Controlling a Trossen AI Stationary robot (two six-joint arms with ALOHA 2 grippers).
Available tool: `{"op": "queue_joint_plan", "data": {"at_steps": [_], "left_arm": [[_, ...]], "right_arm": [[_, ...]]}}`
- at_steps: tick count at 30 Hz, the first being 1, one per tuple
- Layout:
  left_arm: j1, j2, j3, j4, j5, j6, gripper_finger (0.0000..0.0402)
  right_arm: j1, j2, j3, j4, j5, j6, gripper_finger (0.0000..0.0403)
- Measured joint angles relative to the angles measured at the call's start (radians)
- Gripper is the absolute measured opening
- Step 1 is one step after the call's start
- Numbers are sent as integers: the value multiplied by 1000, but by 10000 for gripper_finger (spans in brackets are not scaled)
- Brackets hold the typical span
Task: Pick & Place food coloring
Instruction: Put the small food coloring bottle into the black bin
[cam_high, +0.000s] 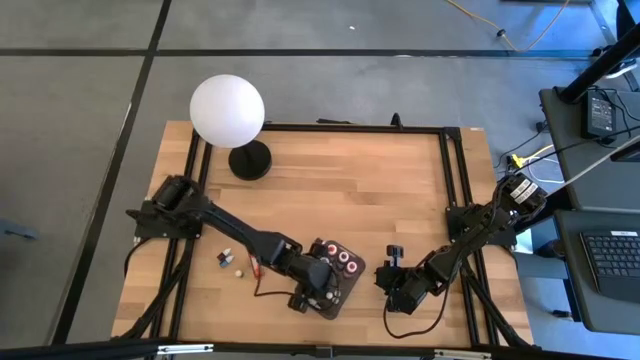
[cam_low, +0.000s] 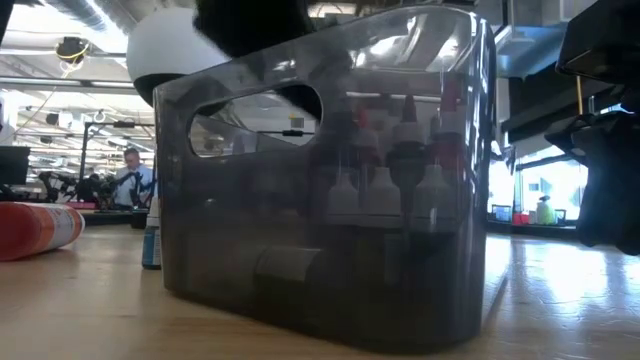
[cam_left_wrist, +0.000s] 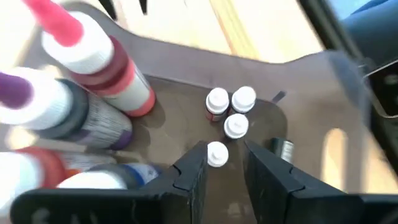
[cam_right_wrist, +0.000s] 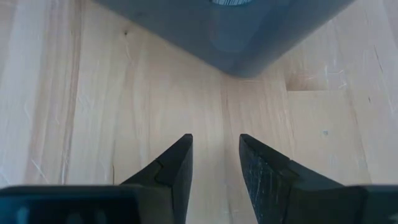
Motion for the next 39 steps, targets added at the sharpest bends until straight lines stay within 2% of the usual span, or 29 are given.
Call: {"op": "queue_joint_plan", "data": {"at_steps": [7, 12, 18, 26, 32, 39], "left_arm": [[-19, -177, -20, -175, -31, -7, 93], [-44, -250, -114, -176, -100, -74, 96], [-76, -258, -206, -179, -142, -144, 105], [-102, -259, -255, -175, -212, -214, 150], [-100, -259, -285, -177, -213, -306, 183], [-109, -245, -286, -168, -185, -299, 186]], "right_arm": [[0, 0, 0, 0, 0, 0, 134], [0, 0, 0, -1, 0, 0, 134], [0, 0, 0, -1, 0, 0, 134], [0, 0, 0, 0, 0, 0, 134], [0, 0, 0, 0, 0, 0, 134], [0, 0, 0, 0, 0, 0, 134]]}}
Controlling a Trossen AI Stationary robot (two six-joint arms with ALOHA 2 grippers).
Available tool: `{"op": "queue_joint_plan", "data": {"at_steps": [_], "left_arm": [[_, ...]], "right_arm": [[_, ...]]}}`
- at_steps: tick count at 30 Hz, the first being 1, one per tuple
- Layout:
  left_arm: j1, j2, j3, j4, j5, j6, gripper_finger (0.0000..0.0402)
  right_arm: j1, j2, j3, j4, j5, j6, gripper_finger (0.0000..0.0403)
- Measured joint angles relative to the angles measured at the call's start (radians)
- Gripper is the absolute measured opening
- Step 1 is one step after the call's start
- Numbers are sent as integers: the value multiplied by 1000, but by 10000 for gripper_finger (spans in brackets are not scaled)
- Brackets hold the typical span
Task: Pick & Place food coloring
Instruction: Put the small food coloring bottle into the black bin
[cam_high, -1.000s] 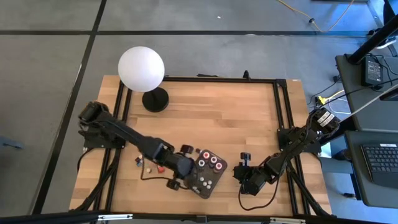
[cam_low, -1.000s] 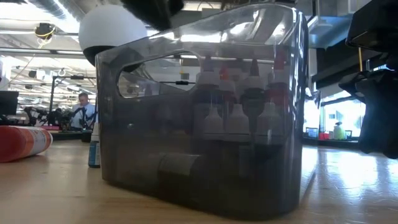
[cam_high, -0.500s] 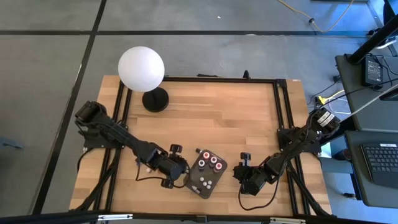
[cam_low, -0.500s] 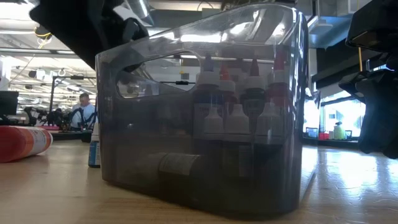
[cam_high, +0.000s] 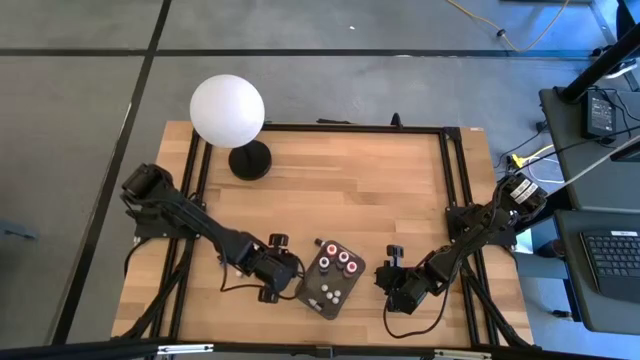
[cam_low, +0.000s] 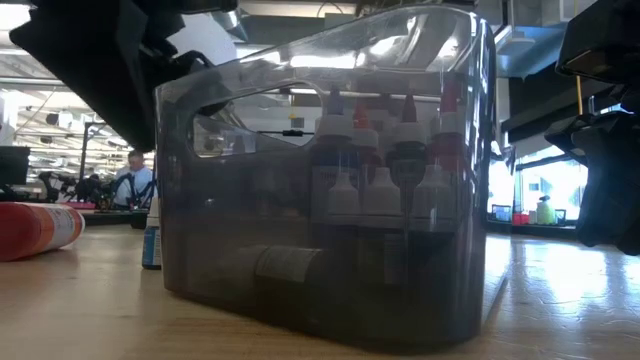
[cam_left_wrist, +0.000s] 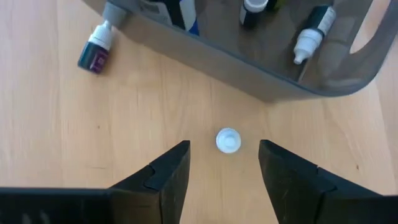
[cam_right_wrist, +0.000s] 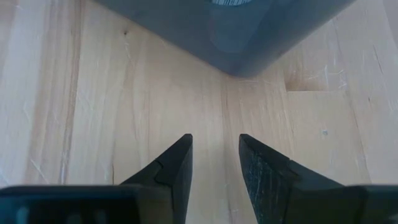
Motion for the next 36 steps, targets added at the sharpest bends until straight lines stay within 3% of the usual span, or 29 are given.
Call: {"op": "queue_joint_plan", "data": {"at_steps": [4, 17, 32, 36], "left_arm": [[-6, 22, -1, 9, -32, 7, 185], [11, 108, -1, 66, 46, 2, 168], [24, 108, 0, 70, 34, 38, 51], [24, 107, 0, 70, 33, 45, 45]], "right_arm": [[0, 0, 0, 0, 0, 0, 134], [0, 0, 0, 0, 1, -1, 134], [0, 0, 0, -2, 1, -3, 134], [0, 0, 0, -2, 1, -3, 134]]}}
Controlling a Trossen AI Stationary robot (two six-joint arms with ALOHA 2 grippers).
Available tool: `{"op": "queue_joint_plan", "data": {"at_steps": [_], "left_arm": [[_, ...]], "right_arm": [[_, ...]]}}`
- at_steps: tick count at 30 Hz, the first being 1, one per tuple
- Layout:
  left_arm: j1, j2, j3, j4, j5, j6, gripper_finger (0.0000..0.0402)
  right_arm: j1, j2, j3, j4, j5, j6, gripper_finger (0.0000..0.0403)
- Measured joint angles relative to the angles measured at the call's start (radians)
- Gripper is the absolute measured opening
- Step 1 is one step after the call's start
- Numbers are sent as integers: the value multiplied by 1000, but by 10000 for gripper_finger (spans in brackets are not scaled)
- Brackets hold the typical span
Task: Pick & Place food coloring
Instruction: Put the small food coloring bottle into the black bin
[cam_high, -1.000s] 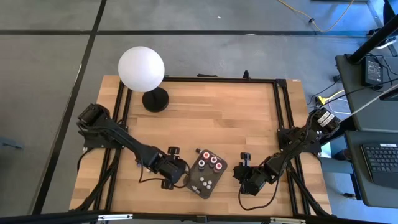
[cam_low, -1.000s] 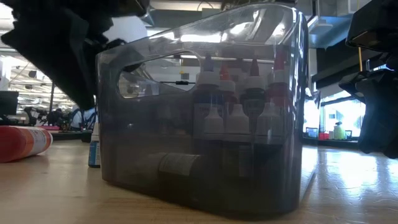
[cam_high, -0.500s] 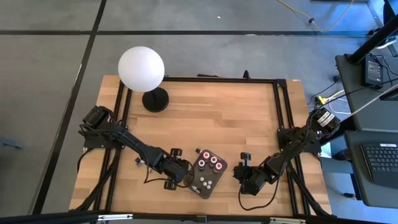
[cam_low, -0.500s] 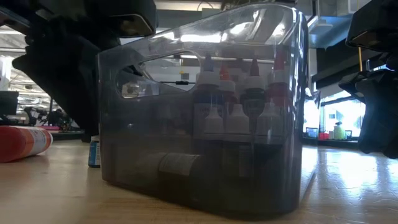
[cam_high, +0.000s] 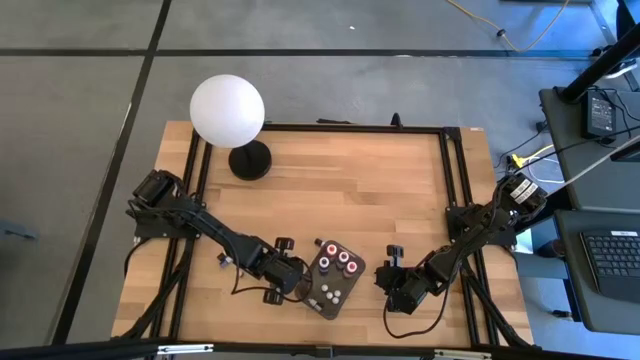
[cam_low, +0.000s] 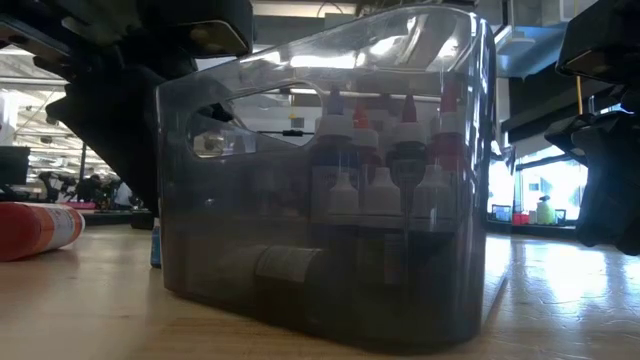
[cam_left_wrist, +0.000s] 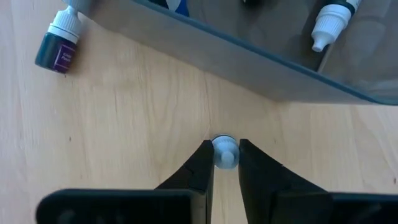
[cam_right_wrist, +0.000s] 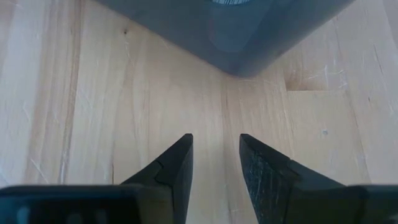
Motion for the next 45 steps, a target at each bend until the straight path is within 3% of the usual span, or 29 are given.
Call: {"op": "queue_joint_plan", "data": {"at_steps": [9, 14, 25, 34, 45], "left_arm": [[0, -34, 64, -109, -4, -16, 47], [0, -55, 150, -228, -64, -18, 46], [3, -56, 272, -213, -115, 98, 48], [3, -2, 270, -42, -2, 188, 48], [27, 156, 270, -3, 61, 176, 49]], "right_arm": [[0, 0, 0, 0, 0, 0, 134], [0, 0, 0, 0, 0, 0, 134], [0, 0, 0, -2, 0, 2, 134], [0, 0, 0, -3, -1, 2, 134], [0, 0, 0, 2, -1, 3, 134]]}}
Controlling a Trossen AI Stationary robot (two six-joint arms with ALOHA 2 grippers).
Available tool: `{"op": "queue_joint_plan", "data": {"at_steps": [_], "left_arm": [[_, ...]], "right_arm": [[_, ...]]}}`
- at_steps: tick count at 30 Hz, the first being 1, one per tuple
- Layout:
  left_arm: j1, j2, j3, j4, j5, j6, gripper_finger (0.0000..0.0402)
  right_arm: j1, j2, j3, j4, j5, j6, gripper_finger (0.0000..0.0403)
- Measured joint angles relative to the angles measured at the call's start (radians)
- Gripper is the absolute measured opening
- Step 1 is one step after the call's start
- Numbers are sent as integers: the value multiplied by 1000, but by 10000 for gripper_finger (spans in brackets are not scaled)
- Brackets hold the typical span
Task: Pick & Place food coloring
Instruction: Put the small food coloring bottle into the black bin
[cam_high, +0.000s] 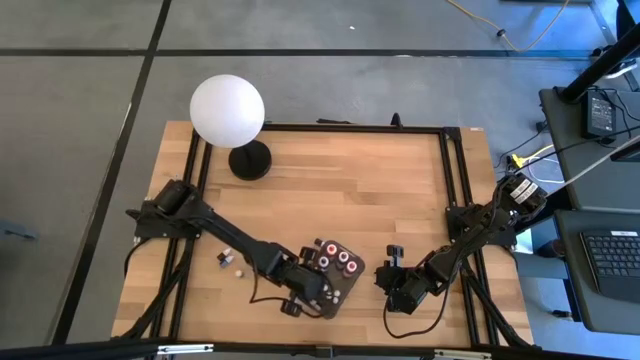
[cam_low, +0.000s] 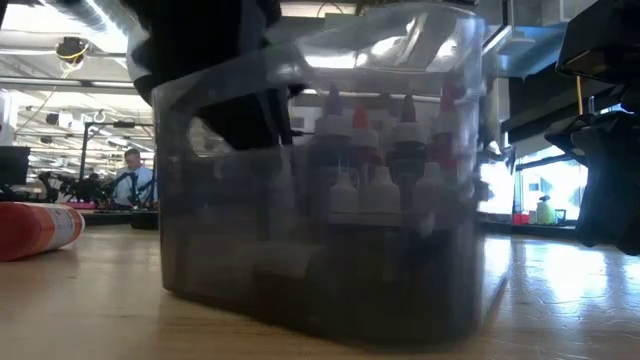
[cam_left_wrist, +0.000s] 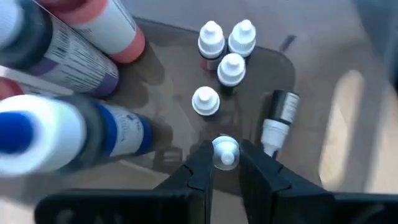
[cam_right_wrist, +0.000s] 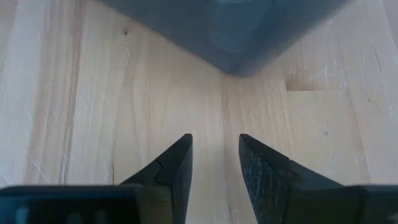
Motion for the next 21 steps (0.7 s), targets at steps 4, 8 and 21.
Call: {"op": "queue_joint_plan", "data": {"at_steps": [4, 8, 21], "left_arm": [[8, 31, 0, 6, 13, -7, 55], [13, 38, 0, 6, 15, -10, 66], [13, 36, 0, 6, 15, -8, 87]], "right_arm": [[0, 0, 0, 1, 0, 0, 134], [0, 0, 0, 1, 0, 0, 134], [0, 0, 0, 0, 0, -1, 134]]}}
